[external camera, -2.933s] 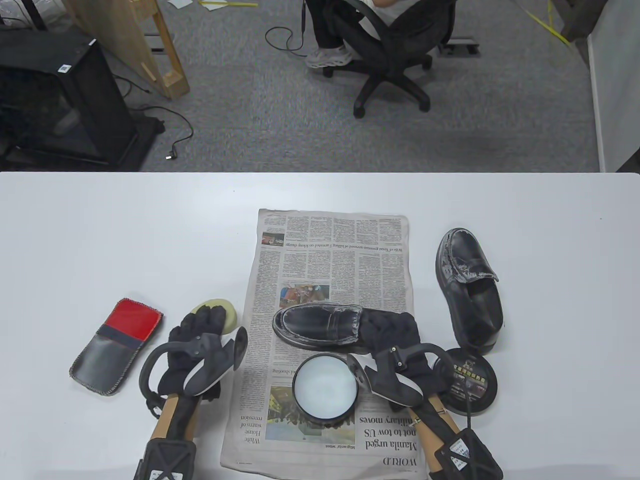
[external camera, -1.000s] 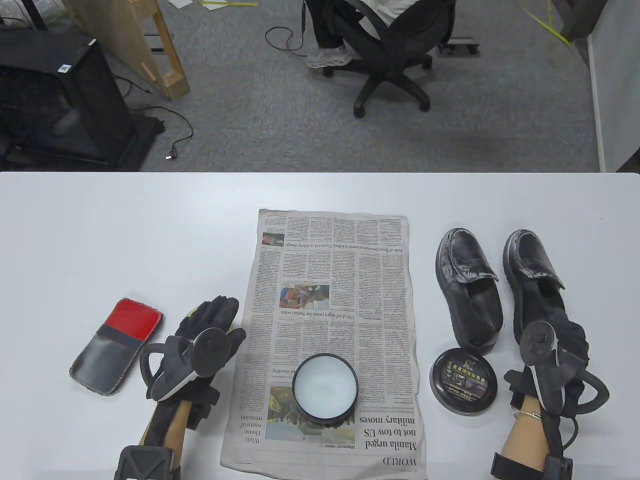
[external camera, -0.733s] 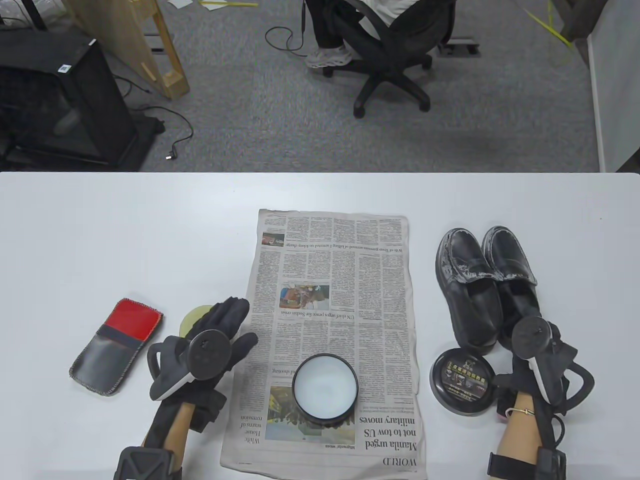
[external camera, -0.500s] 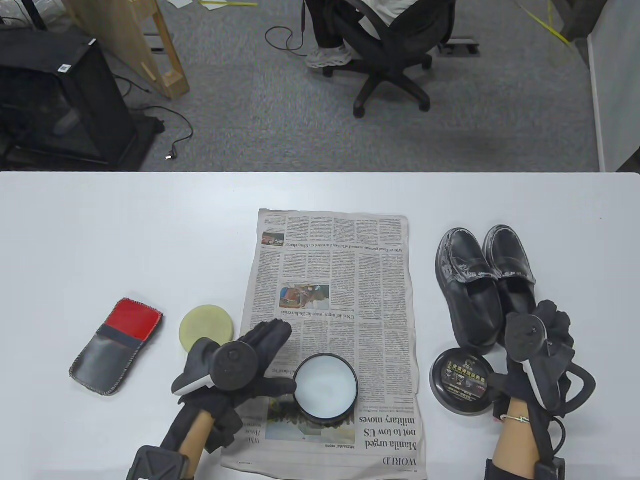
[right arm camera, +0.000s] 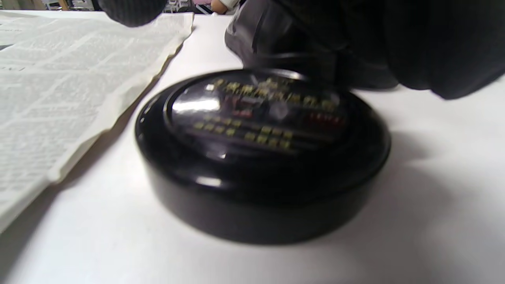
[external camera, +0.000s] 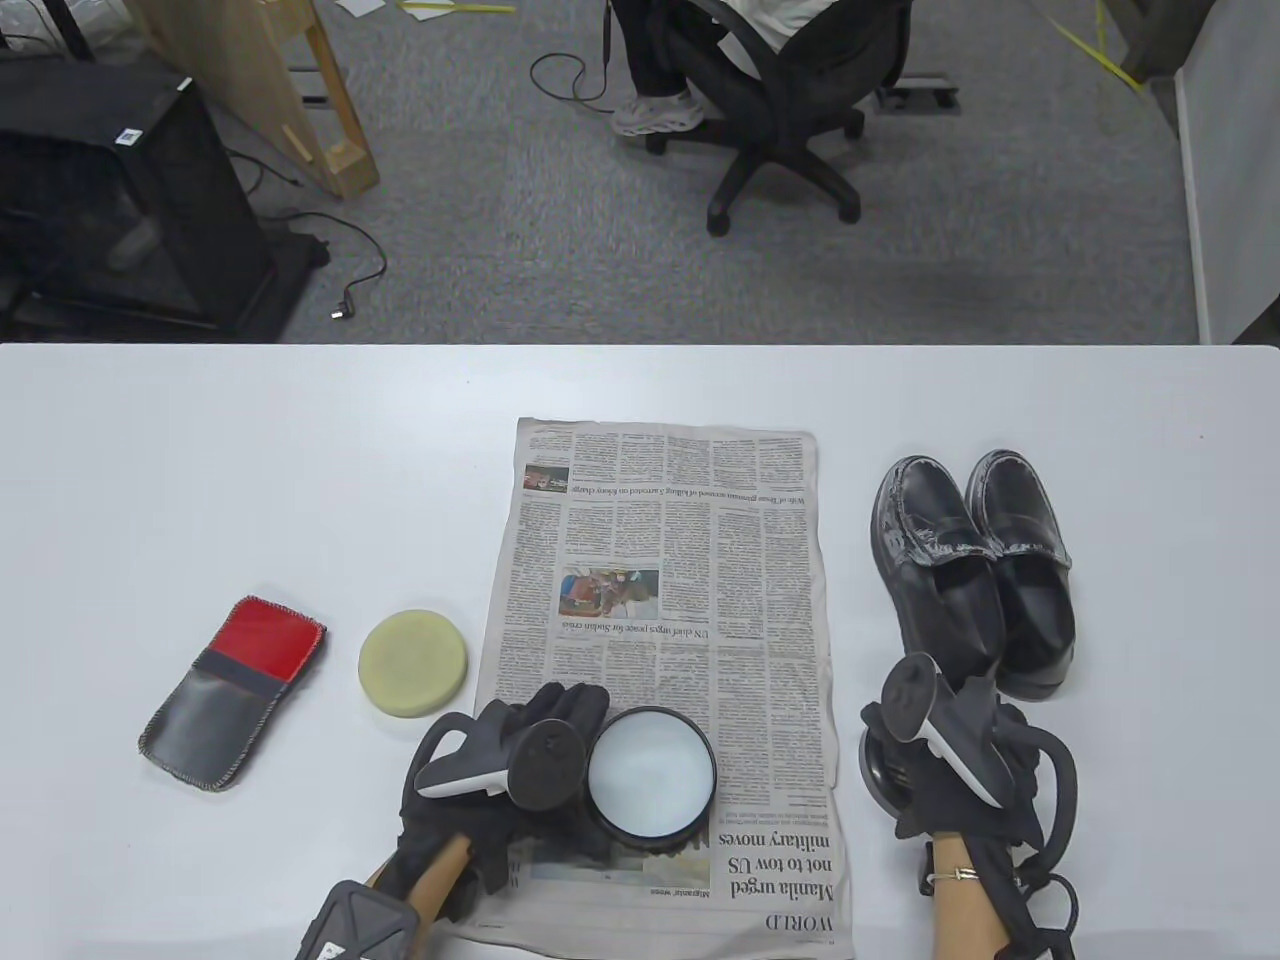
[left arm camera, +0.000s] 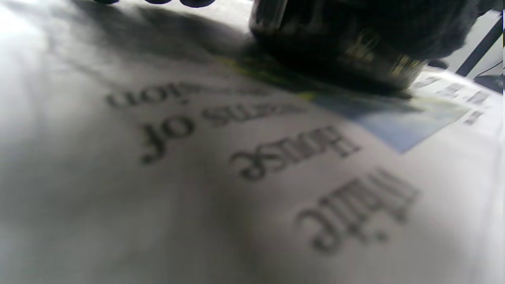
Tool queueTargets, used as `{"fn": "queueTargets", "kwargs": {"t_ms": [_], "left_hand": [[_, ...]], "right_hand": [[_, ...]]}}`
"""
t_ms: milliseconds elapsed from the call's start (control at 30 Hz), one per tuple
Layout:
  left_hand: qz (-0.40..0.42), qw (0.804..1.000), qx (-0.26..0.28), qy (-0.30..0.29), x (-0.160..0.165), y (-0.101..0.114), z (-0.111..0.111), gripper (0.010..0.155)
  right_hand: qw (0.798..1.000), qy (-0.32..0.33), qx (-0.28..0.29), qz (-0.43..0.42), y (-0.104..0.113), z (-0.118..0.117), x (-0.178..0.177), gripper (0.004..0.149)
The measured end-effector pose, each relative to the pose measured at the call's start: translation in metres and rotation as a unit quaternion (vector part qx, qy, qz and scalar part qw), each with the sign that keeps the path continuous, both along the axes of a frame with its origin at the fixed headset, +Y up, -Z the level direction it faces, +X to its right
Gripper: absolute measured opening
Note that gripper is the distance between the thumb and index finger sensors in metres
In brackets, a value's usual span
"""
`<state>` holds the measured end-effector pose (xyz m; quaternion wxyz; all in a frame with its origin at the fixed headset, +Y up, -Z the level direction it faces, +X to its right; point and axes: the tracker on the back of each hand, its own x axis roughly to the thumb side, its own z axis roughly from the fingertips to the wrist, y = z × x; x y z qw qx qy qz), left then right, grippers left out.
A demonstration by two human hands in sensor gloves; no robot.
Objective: Dip and apply leather care cream with polishing sponge on shoes
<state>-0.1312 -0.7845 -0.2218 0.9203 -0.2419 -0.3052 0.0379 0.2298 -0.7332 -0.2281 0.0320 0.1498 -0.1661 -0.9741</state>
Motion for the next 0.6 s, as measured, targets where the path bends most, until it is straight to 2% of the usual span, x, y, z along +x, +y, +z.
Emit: {"fn": "queueTargets", "kwargs": {"t_ms": [100, 200, 400, 600], "left_hand": [[0.001, 1.000, 0.006, 0.005, 0.003, -0.001, 0.001, 0.122], [-0.008, 1.000, 0.006, 0.005, 0.005, 0.000, 0.001, 0.120], [-0.004, 1.000, 0.012, 0.010, 0.007, -0.001, 0.003, 0.117], [-0.004, 1.000, 0.013, 0.009, 0.010, -0.001, 0.004, 0.116]], "right_hand": [[0.999, 0.000, -0.039, -0.001, -0.016, -0.005, -0.002, 0.120], [0.997, 0.002, -0.068, 0.038, -0.029, -0.008, -0.006, 0.125], [0.997, -0.001, -0.075, 0.004, -0.030, -0.009, -0.003, 0.131], [0.997, 0.003, -0.074, 0.003, -0.030, -0.008, -0.003, 0.128]]}}
